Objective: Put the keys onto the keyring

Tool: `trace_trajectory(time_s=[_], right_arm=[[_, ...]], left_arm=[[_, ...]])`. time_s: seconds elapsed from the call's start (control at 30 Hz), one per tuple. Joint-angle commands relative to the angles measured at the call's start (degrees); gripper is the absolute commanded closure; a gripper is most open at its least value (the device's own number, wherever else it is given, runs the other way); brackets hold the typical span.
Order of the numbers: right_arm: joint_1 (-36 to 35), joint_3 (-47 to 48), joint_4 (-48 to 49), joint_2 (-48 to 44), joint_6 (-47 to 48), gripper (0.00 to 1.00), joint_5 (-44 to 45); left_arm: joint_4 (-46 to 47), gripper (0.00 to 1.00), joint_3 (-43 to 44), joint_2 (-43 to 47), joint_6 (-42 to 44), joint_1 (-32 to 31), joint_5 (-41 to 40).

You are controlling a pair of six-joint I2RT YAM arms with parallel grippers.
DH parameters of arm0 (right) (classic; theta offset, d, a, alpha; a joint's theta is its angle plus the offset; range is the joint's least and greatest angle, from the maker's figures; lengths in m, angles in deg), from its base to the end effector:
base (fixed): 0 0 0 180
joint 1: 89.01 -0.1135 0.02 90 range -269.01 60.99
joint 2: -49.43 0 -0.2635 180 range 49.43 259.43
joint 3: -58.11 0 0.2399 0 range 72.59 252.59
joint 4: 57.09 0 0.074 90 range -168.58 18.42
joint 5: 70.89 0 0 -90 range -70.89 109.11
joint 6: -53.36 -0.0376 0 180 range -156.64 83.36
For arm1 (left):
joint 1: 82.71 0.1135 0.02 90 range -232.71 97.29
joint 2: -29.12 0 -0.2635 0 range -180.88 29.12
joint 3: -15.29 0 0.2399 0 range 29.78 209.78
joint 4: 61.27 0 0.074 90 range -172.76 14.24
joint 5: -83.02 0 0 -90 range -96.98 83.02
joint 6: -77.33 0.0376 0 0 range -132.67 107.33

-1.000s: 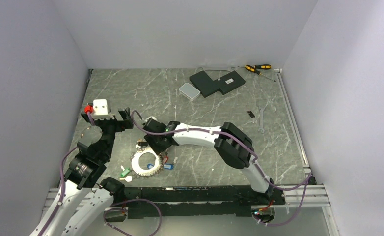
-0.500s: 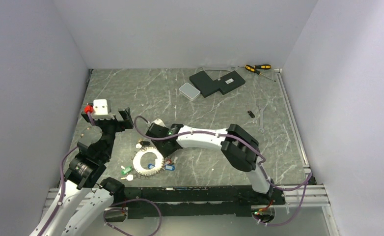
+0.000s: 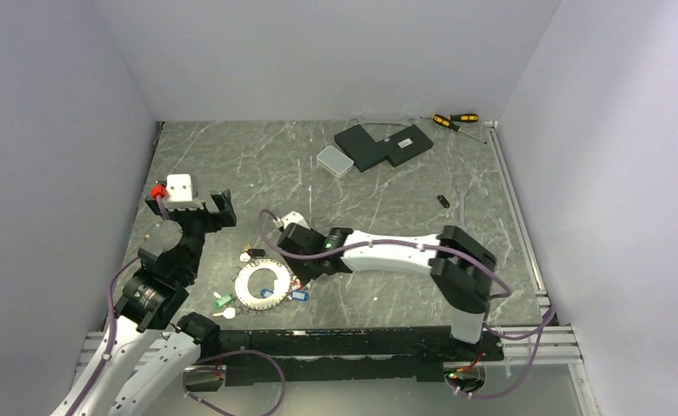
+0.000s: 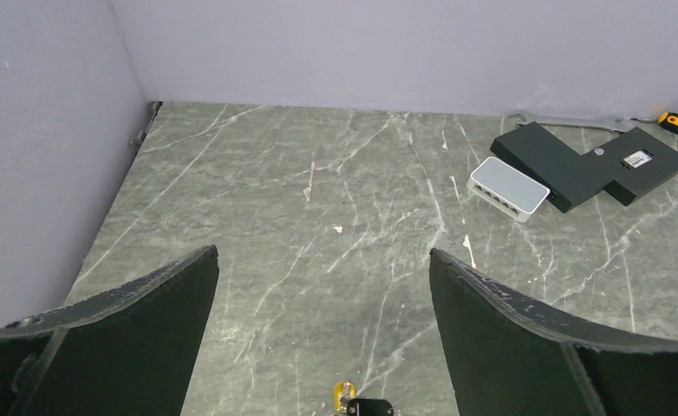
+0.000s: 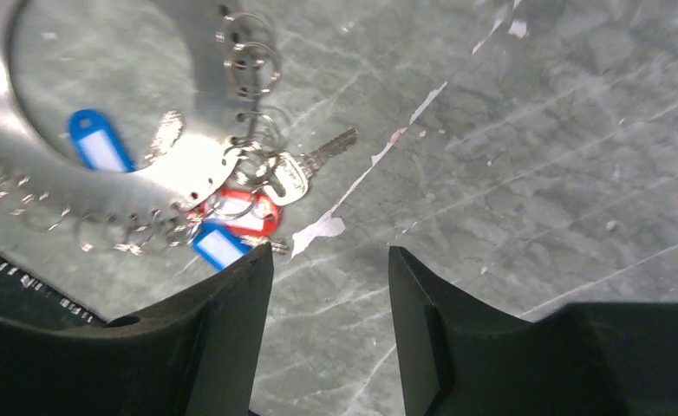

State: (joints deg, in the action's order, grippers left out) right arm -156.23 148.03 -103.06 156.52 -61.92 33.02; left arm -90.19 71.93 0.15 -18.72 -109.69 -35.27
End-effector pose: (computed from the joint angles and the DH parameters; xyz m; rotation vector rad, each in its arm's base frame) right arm 0.1541 0.3437 0.1960 -0.8717 2.4891 0.2323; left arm 0.1052 -0.0336 0.3502 -0.0939 1.5875 -0.0564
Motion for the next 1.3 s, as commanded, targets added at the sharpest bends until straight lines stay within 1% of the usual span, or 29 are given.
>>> trace_trajectory(time_s=[0.0, 0.07, 0.13, 0.17, 0.27, 0.4, 0.7, 0.8, 0.93, 1.27], right_arm=[[0.39, -7.51, 17.0, -9.69, 11.69, 0.41, -4.79], [1.26, -13.05, 24.96, -12.65, 17.3, 0.37, -9.4], [2.6, -16.4, 29.95, -14.36, 20.15, 0.36, -12.41], [3.83, -16.72, 30.62, -14.52, 20.13, 0.36, -14.48], [8.18, -15.92, 31.18, -13.75, 17.9, 0.42, -24.65], [11.12, -15.95, 34.76, -12.46, 16.52, 0.45, -34.37], [13.34, -13.68, 35.34, -6.92, 18.57, 0.48, -47.38], [13.7, -12.49, 34.32, -5.04, 20.03, 0.51, -49.61], [15.24, -10.61, 34.01, -3.53, 19.33, 0.53, -50.99], [16.33, -6.05, 29.04, 1.82, 20.15, 0.6, -52.82]], left_arm=[[2.34, 0.05, 1.28, 0.16, 0.71, 0.09, 0.29], [2.71, 0.05, 0.95, 0.31, 1.04, 0.09, 0.71], [2.98, 0.05, 0.75, 0.38, 1.36, 0.1, 1.26], [3.07, 0.05, 0.66, 0.34, 1.49, 0.09, 1.5], [3.16, 0.05, 0.57, 0.09, 1.92, 0.09, 2.43], [3.25, 0.05, 0.56, 0.1, 2.37, 0.16, 3.03], [3.37, 0.05, 0.47, 0.44, 3.09, 0.13, 4.42], [3.48, 0.05, 0.27, 1.2, 3.36, 0.13, 4.57], [4.15, 0.05, -0.31, 1.89, 3.68, 0.16, 4.96], [3.92, 0.05, -0.05, 1.29, 3.74, 0.16, 5.36]])
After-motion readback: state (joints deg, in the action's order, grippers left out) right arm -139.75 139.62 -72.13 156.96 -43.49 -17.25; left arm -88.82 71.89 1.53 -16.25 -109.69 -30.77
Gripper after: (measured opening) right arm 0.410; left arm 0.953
